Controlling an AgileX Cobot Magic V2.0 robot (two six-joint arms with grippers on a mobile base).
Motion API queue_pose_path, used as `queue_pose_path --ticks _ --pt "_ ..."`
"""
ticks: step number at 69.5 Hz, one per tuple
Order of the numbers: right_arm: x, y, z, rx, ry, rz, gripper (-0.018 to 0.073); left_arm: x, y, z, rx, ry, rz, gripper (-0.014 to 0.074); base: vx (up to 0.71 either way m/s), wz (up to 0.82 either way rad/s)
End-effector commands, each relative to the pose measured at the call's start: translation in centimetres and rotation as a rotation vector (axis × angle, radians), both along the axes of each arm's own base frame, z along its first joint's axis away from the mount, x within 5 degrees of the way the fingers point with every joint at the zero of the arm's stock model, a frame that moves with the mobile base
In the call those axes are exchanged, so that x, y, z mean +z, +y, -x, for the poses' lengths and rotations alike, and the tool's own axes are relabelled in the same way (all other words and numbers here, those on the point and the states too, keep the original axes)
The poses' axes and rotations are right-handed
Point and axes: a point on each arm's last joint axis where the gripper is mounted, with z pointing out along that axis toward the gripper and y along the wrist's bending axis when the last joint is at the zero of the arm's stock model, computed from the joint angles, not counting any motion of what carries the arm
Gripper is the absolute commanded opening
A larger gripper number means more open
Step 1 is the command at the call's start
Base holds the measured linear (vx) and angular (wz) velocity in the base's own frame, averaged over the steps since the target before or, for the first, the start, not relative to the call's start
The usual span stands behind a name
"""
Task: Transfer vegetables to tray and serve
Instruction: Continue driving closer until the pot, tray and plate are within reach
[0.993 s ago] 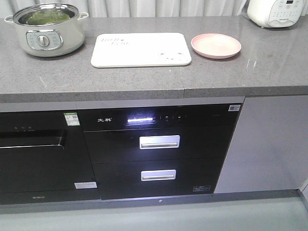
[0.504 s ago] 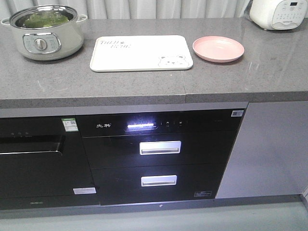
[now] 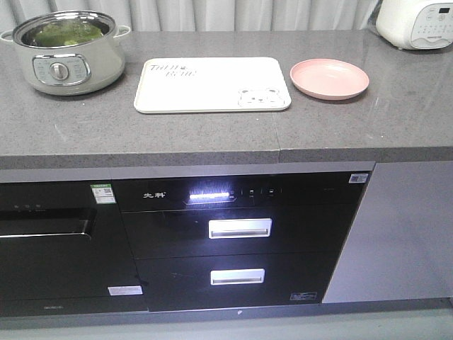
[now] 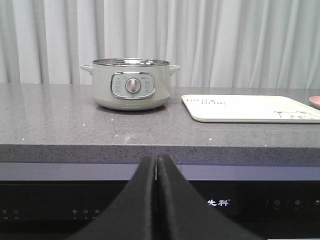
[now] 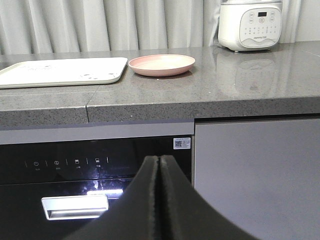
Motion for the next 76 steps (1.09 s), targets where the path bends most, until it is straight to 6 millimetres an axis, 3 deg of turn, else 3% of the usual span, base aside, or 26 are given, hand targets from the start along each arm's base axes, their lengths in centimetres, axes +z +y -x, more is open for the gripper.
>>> queue_pose_path --ticks 1,76 --pt "0.47 0.0 -0.03 0.0 -0.071 0.011 -0.0004 0.52 0.04 0.14 0.005 -0.078 0.005 -0.0006 0.07 0.03" --pt "0.47 0.0 -0.03 0.0 -0.071 0.011 -0.0004 0.52 0.04 0.14 0.005 -0.078 0.005 -0.0006 0.06 0.01"
